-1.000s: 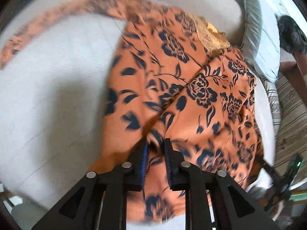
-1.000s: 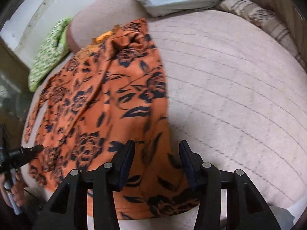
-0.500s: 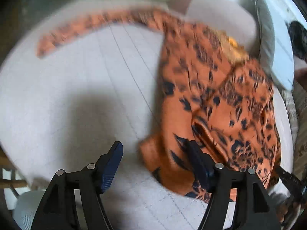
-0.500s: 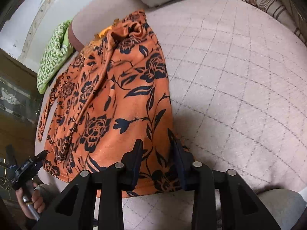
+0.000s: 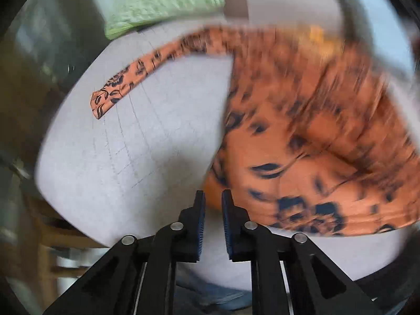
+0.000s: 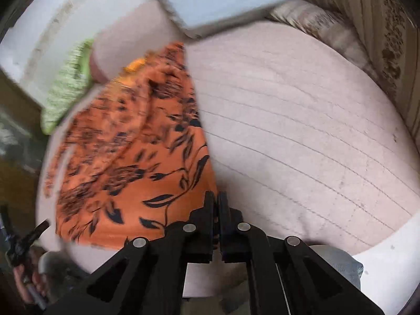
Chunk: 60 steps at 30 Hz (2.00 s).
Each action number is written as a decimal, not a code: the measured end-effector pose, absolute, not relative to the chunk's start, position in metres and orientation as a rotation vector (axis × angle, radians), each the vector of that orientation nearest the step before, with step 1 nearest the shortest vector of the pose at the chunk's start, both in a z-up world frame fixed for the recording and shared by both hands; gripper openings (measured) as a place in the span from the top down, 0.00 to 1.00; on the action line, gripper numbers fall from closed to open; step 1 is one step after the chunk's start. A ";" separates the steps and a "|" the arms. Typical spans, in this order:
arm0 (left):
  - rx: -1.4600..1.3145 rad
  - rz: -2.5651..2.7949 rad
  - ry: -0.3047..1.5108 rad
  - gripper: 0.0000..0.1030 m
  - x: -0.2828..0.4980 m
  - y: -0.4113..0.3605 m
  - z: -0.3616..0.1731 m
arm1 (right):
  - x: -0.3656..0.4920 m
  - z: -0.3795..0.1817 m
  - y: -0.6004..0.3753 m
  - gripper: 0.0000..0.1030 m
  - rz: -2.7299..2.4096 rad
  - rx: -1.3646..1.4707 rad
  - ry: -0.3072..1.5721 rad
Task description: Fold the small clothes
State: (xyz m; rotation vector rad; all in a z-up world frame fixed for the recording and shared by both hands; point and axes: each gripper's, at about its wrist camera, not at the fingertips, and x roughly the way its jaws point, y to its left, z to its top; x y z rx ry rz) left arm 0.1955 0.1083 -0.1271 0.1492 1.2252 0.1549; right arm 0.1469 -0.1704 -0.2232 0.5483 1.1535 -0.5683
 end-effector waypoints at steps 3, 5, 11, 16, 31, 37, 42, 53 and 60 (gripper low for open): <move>-0.036 0.075 1.292 0.85 0.198 0.125 -0.139 | 0.150 -0.241 -0.170 0.92 -0.574 0.588 1.184; -0.165 0.024 1.254 0.83 0.194 0.141 -0.133 | 0.151 -0.230 -0.155 0.91 -0.546 0.548 1.139; -0.323 0.016 1.138 0.53 0.202 0.175 -0.123 | 0.178 -0.188 -0.105 0.59 -0.390 0.448 1.005; -0.365 0.084 1.237 0.64 0.242 0.189 -0.160 | 0.237 -0.196 -0.056 0.58 -0.124 0.474 1.038; -0.328 0.018 1.237 0.98 0.242 0.178 -0.187 | 0.396 -0.270 0.068 0.58 0.148 0.406 1.213; -0.444 0.200 1.128 1.00 0.220 0.228 -0.161 | 0.414 -0.282 0.075 0.58 0.141 0.417 1.218; -0.718 0.086 1.071 0.95 0.221 0.261 -0.170 | 0.419 -0.288 0.072 0.58 0.134 0.447 1.234; -0.980 0.240 0.907 0.52 0.299 0.383 -0.186 | 0.421 -0.278 0.082 0.57 0.219 0.495 1.180; -1.153 0.382 0.966 0.52 0.343 0.447 -0.245 | 0.419 -0.283 0.090 0.57 0.268 0.473 1.170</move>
